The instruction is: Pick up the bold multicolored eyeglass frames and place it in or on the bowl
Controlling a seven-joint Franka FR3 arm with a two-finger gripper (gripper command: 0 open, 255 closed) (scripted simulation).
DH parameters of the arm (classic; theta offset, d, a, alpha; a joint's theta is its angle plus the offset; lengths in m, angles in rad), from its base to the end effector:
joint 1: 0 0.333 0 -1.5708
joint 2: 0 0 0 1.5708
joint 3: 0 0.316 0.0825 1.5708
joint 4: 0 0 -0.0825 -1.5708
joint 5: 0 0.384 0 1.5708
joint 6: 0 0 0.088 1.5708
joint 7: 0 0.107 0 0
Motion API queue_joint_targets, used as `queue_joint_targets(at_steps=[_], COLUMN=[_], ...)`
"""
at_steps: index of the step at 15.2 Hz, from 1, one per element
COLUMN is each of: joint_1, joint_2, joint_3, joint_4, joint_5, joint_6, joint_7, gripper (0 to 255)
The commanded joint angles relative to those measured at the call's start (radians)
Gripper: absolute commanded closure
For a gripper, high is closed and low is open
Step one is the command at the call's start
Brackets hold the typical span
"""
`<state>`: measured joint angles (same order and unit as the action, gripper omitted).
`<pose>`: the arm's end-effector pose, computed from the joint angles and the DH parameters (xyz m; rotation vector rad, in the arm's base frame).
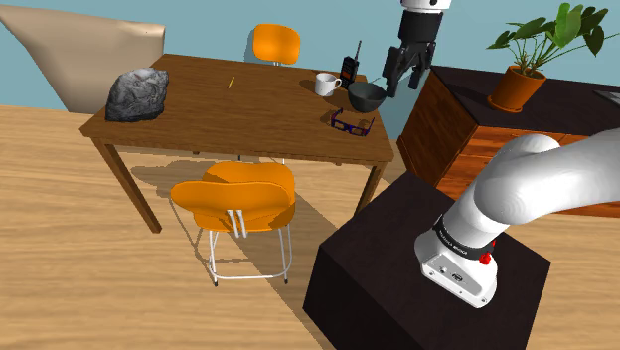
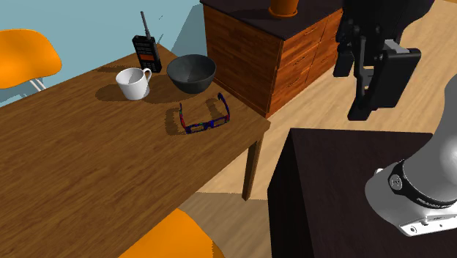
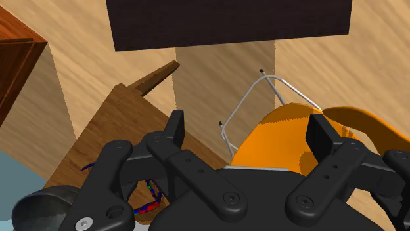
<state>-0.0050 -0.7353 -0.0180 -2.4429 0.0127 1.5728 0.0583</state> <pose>0.3136 -0.0068 0.5342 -3.1101 0.1194 0.2110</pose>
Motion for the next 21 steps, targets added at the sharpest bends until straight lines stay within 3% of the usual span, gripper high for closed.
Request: queue_joint_targets(at_steps=[1,11,21], joint_1=[0.0,-0.025,-0.044], joint_2=[0.0,0.283,0.654], joint_3=[0.0,-0.1,-0.174], joint_4=[0.0,-0.019,0.106], joint_5=[0.0,-0.101,-0.134], joint_6=[0.0,0.304,0.56], joint_7=[0.0,-0.18,-0.344], gripper=[0,0,0])
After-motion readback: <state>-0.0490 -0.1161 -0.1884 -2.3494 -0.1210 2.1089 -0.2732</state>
